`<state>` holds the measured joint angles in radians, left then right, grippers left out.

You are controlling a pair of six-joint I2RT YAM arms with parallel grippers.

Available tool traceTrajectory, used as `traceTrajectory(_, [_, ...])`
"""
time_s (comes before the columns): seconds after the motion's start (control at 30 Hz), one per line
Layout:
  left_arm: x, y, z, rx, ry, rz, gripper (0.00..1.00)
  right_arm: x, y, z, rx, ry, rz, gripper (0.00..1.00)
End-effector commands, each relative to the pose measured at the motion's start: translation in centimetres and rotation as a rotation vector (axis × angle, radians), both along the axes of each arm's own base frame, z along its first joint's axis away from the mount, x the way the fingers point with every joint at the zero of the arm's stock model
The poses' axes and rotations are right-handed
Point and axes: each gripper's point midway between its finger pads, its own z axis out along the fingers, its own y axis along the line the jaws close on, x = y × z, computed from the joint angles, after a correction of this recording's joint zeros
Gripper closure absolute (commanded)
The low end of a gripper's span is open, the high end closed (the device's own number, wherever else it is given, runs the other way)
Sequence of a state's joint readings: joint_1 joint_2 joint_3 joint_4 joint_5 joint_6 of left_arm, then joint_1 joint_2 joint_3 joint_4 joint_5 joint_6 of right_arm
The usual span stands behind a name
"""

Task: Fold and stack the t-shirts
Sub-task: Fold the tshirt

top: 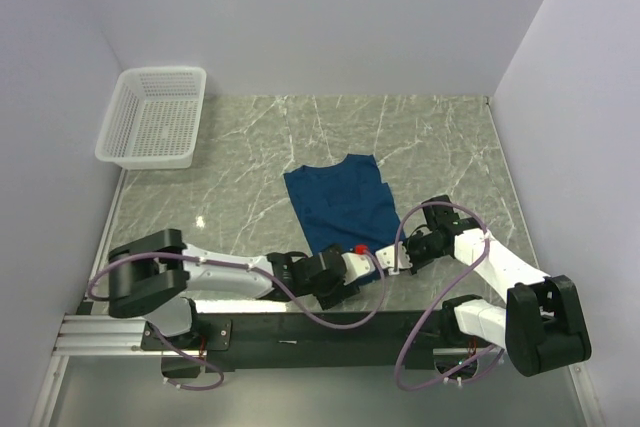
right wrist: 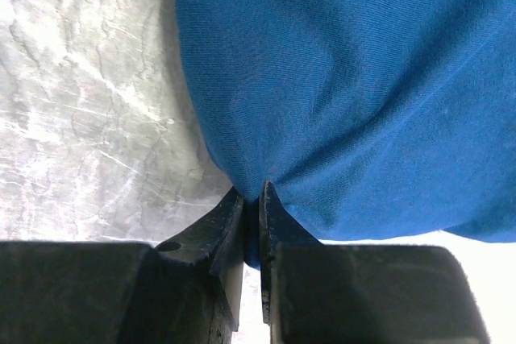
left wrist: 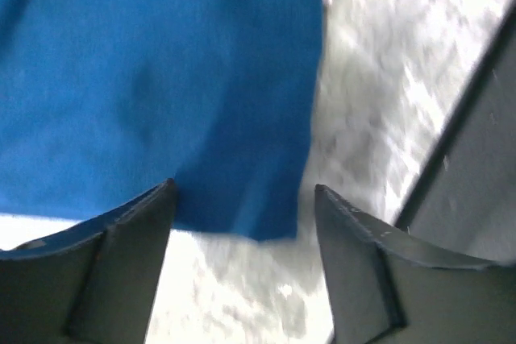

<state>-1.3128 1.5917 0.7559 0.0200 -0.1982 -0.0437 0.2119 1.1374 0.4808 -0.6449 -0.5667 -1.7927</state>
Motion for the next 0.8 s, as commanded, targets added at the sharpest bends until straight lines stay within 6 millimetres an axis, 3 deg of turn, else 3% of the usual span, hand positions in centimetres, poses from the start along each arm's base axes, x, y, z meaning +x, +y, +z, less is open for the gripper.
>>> traceTrajectory(0.0, [-1.3,0.5,2.3,-0.072,0.052,0.018,0.23,-0.1,0.7,1.1,0.035,0.008,0.015,0.88])
traceTrajectory(0.13, [-1.9,0.6,2.1,-0.075,0.097,0.038,0.21,-0.1,1.2,1.7,0.066,0.023,0.008,0.93])
traceTrajectory(0.4, [-1.1,0.7,-2.3,0.076,0.108,0.104,0.30,-0.3,1.6,2.7,0.111,0.035,-0.010,0.96])
traceTrajectory(0.47, [-0.9,0.8,-2.7,0.091,0.108,0.121,0.54,-0.5,1.5,2.8,0.118,0.044,-0.011,0.98])
traceTrajectory(0.5, [-0.8,0.8,-2.7,0.090,0.108,0.126,0.71,-0.5,1.4,2.9,0.119,0.051,-0.018,1.00])
traceTrajectory(0.53, [-0.4,1.1,-2.6,0.091,0.090,0.149,0.99,-0.9,1.3,2.9,0.120,0.068,-0.022,1.00])
traceTrajectory(0.6, [-0.5,0.9,-1.6,0.055,0.092,0.151,1.00,-0.9,1.3,3.5,0.134,0.079,-0.027,1.00])
traceTrajectory(0.77, [-2.9,0.7,1.7,-0.083,0.195,0.051,1.00,-1.7,1.2,6.3,0.191,0.154,-0.039,1.00])
